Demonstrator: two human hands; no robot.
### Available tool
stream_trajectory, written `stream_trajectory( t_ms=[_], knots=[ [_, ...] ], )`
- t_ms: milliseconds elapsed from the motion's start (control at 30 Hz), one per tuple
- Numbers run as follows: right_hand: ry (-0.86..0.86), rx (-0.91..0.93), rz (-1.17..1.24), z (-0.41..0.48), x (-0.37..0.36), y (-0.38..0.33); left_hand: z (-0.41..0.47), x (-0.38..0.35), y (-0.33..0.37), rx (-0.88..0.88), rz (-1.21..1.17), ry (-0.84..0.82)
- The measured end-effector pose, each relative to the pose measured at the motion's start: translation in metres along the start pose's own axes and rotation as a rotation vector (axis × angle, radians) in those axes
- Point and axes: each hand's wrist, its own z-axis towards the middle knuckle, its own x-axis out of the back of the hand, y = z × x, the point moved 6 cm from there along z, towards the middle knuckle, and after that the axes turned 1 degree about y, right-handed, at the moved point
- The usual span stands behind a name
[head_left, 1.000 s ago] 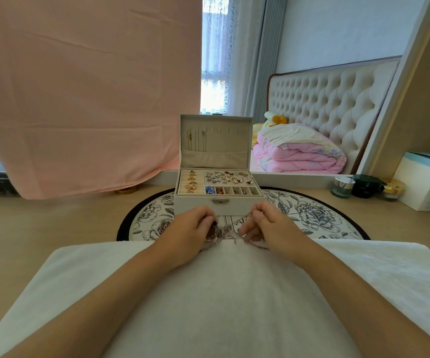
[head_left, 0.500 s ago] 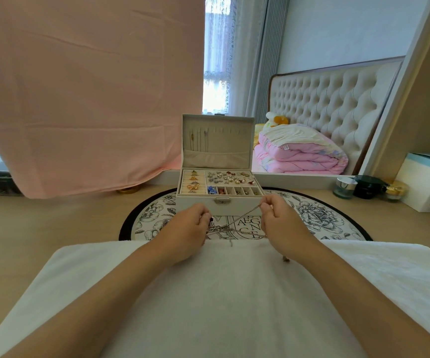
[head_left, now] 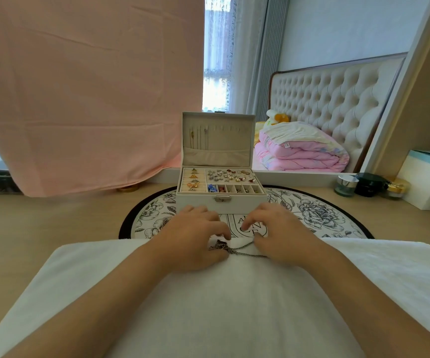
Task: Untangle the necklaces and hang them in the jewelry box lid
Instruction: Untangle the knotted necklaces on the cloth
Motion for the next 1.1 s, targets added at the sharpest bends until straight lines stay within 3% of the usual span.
stream_trajectory(
  t_ms=[67,133,233,333,433,500,667,900,1100],
  knots=[
    [-0.066,0.058,0.144,-0.002,-0.008,-0.008,0.000,-0.001,0.003,-0.023,-0.081,-0.014],
    [-0.138,0.087,0.095,-0.002,-0.017,-0.011,0.001,-0.003,0.003,-0.019,-0.126,-0.023],
    [-0.097,0.089,0.132,0.002,-0.018,-0.008,0.001,-0.006,0.002,0.016,-0.177,0.018],
    [-0.057,0.043,0.301,0.004,-0.020,-0.006,0.001,-0.010,-0.004,0.192,-0.437,0.037],
    [-0.056,-0.083,0.800,0.005,-0.023,-0.003,-0.001,-0.013,-0.010,0.366,-0.942,0.062],
    [-0.052,-0.112,0.941,0.006,-0.019,-0.005,-0.002,-0.014,-0.007,0.433,-1.180,0.050],
    [-0.118,-0.116,1.054,0.002,-0.015,-0.014,-0.001,-0.013,0.005,0.396,-1.289,-0.028],
    [-0.078,-0.130,0.905,0.003,-0.013,-0.011,-0.002,-0.009,0.002,0.378,-1.227,-0.056],
    [0.075,-0.101,0.686,0.004,-0.007,-0.006,-0.005,-0.009,0.004,0.394,-1.244,-0.096]
  ],
)
